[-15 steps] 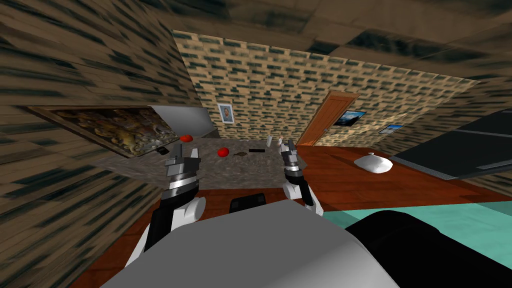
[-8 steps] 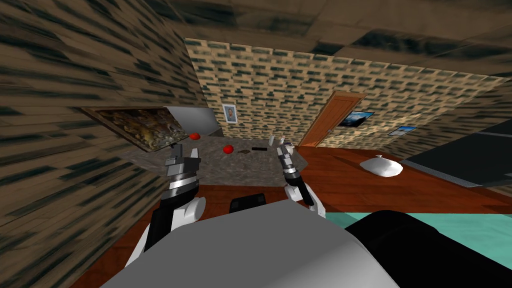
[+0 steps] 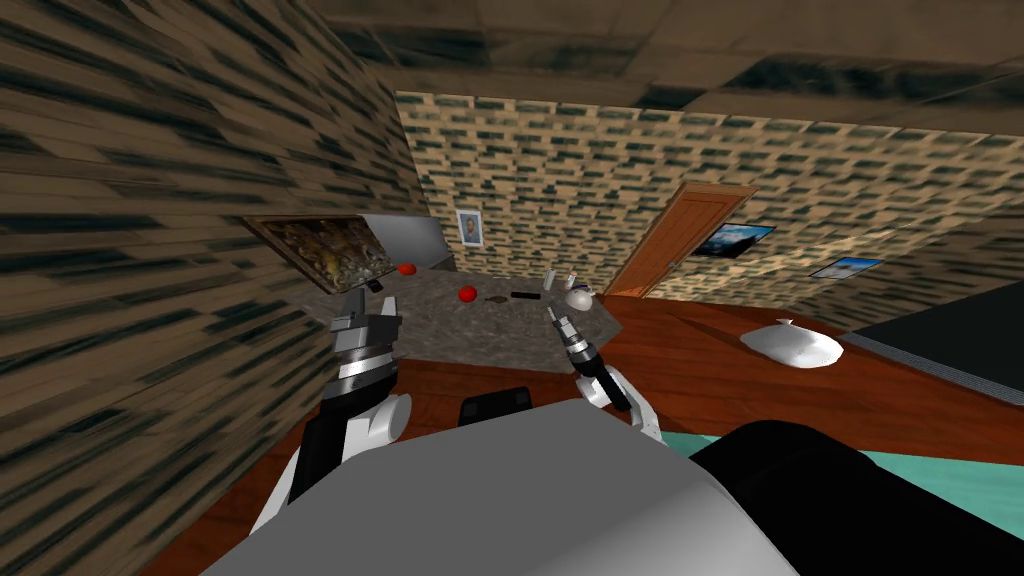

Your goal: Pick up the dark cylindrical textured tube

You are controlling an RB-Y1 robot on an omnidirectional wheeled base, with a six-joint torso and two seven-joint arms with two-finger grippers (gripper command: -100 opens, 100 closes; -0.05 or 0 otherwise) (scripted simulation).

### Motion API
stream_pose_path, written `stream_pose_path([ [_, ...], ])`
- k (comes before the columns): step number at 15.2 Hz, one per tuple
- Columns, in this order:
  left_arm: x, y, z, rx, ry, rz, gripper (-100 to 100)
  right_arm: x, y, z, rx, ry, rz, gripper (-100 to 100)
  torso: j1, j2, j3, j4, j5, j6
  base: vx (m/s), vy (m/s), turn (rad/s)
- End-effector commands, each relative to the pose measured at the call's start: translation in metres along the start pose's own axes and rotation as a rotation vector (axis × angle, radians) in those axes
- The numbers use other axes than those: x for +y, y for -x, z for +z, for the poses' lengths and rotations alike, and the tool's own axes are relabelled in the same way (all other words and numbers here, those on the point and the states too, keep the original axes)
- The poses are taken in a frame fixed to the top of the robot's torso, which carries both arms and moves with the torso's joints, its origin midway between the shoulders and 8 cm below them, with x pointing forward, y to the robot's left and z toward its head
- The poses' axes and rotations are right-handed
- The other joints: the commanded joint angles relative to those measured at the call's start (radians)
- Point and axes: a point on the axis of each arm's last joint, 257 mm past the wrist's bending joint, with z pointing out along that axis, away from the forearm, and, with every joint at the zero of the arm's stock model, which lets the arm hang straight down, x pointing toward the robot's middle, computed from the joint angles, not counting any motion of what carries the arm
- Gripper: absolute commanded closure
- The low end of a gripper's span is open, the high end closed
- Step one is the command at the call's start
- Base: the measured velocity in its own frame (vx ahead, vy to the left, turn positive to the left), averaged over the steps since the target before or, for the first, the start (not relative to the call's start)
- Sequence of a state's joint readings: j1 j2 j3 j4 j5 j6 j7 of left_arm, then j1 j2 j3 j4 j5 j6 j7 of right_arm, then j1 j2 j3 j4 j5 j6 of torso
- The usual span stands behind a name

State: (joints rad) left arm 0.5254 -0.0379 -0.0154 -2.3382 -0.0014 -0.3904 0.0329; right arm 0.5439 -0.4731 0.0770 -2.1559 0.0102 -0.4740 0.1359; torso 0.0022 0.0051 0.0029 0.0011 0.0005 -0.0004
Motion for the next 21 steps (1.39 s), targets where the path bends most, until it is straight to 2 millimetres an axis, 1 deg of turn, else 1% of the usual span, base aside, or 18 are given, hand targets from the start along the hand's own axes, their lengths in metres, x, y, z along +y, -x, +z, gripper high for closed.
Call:
stream_pose_path([
  [1, 0.000, 0.000, 0.000, 0.000, 0.000, 0.000, 0, -0.011, -0.011, -0.008, 0.060, -0.026, -0.027, -100, 0.000, 0.000, 0.000, 0.000, 0.000, 0.000, -0.065, 0.043, 0.143],
  [2, 0.000, 0.000, 0.000, 0.000, 0.000, 0.000, 0, -0.011, -0.011, -0.008, 0.062, -0.026, -0.028, -100, 0.000, 0.000, 0.000, 0.000, 0.000, 0.000, -0.048, 0.029, 0.062],
  [3, 0.000, 0.000, 0.000, 0.000, 0.000, 0.000, 0, -0.030, -0.023, -0.019, 0.115, -0.068, -0.049, -100, -0.001, 0.000, 0.000, 0.000, 0.000, 0.000, -0.051, 0.051, 0.154],
  [5, 0.000, 0.000, 0.000, 0.000, 0.000, 0.000, 0, -0.031, -0.024, -0.021, 0.137, -0.067, -0.062, -100, 0.000, 0.000, 0.000, 0.000, 0.000, 0.000, -0.052, 0.045, 0.092],
  [6, 0.000, 0.000, 0.000, 0.000, 0.000, 0.000, 0, -0.050, -0.035, -0.034, 0.192, -0.111, -0.086, -100, 0.000, -0.001, 0.000, 0.000, 0.000, 0.000, -0.049, 0.045, 0.134],
  [8, 0.000, 0.000, 0.000, 0.000, 0.000, 0.000, 0, -0.051, -0.035, -0.035, 0.215, -0.110, -0.099, -100, 0.000, -0.001, 0.000, 0.000, 0.000, 0.000, -0.049, 0.048, 0.115],
  [9, 0.000, 0.000, 0.000, 0.000, 0.000, 0.000, 0, -0.072, -0.044, -0.051, 0.268, -0.156, -0.123, -100, 0.000, -0.001, -0.001, 0.000, 0.000, 0.000, -0.038, 0.047, 0.176],
  [11, 0.000, 0.000, 0.000, 0.000, 0.000, 0.000, 0, -0.072, -0.044, -0.053, 0.294, -0.155, -0.139, -100, 0.000, -0.002, -0.001, 0.000, 0.000, 0.000, -0.036, 0.040, 0.101],
  [12, 0.000, 0.000, 0.000, 0.000, 0.000, 0.000, 0, -0.093, -0.052, -0.071, 0.347, -0.202, -0.163, -100, -0.001, -0.002, -0.001, 0.000, 0.000, 0.000, -0.031, 0.048, 0.175],
  [14, 0.000, 0.000, 0.000, 0.000, 0.000, 0.000, 0, -0.094, -0.051, -0.073, 0.375, -0.200, -0.180, -100, 0.000, -0.002, -0.001, 0.000, 0.000, 0.000, -0.031, 0.045, 0.119],
  [15, 0.000, 0.000, 0.000, 0.000, 0.000, 0.000, 0, -0.113, -0.057, -0.092, 0.430, -0.245, -0.207, -100, -0.001, -0.002, -0.001, 0.000, 0.000, 0.000, -0.033, 0.049, 0.177],
  [17, 0.000, 0.000, 0.000, 0.000, 0.000, 0.000, 0, -0.116, -0.055, -0.095, 0.456, -0.246, -0.224, -100, 0.000, -0.002, -0.001, 0.000, 0.000, 0.000, -0.026, 0.045, 0.117],
  [18, 0.000, 0.000, 0.000, 0.000, 0.000, 0.000, 0, -0.135, -0.058, -0.116, 0.511, -0.293, -0.252, -100, -0.001, -0.003, -0.001, 0.000, 0.000, 0.000, -0.013, 0.049, 0.177],
  [20, 0.000, 0.000, 0.000, 0.000, 0.000, 0.000, 0, -0.137, -0.056, -0.119, 0.538, -0.292, -0.271, -100, 0.000, -0.003, -0.002, -0.001, 0.000, 0.000, -0.015, 0.044, 0.128],
  [21, 0.000, 0.000, 0.000, 0.000, 0.000, 0.000, 0, -0.155, -0.057, -0.141, 0.590, -0.339, -0.297, -100, -0.001, -0.003, -0.002, -0.001, 0.000, 0.000, -0.017, 0.048, 0.190],
])
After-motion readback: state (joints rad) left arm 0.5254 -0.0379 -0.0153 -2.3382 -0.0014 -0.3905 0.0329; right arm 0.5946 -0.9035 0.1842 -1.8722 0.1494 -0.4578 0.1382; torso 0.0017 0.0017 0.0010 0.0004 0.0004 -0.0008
